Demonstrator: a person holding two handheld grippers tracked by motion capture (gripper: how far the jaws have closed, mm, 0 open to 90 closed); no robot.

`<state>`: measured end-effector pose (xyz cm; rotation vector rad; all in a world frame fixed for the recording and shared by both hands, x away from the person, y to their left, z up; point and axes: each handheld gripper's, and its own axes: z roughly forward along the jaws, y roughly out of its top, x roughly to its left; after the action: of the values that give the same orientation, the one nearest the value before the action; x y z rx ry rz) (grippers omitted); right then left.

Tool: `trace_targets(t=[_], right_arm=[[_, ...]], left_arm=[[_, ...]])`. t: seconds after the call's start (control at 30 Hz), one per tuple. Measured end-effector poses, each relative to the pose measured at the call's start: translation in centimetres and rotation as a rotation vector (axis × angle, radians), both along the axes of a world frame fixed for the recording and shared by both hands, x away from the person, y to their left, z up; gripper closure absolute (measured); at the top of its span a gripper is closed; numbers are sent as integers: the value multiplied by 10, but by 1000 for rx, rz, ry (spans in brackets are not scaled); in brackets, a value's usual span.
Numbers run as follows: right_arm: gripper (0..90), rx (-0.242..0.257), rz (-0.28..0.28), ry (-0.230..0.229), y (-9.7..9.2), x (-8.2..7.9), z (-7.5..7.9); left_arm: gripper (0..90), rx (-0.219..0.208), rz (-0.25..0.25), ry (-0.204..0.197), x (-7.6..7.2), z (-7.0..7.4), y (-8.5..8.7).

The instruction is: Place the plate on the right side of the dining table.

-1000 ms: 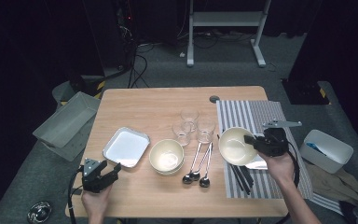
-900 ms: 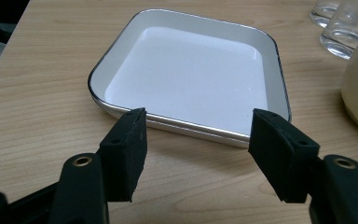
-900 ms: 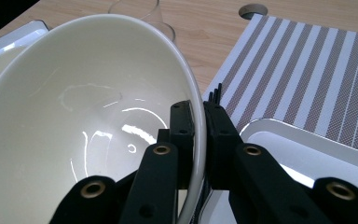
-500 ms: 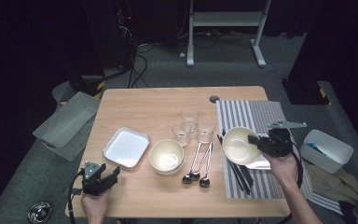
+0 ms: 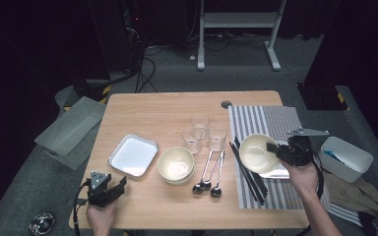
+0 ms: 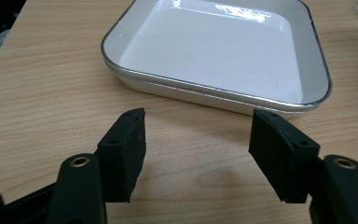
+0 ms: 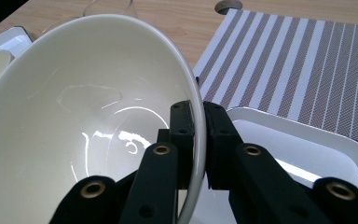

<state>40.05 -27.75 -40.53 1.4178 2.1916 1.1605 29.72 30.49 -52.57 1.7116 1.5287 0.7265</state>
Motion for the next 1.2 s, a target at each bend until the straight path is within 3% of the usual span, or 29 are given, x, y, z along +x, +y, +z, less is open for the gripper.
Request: trace_targets(t=[0.43, 0.97, 1.2], right_arm=[[835, 3, -32, 6, -10, 0, -2], [835, 7, -71, 12, -23, 1, -7], [835, 12, -92, 15, -29, 1, -8]], left_arm=[[365, 24, 4, 14, 2, -1, 0], [346, 58, -9, 79, 8, -3, -4], [339, 61, -11, 85, 9, -3, -3]])
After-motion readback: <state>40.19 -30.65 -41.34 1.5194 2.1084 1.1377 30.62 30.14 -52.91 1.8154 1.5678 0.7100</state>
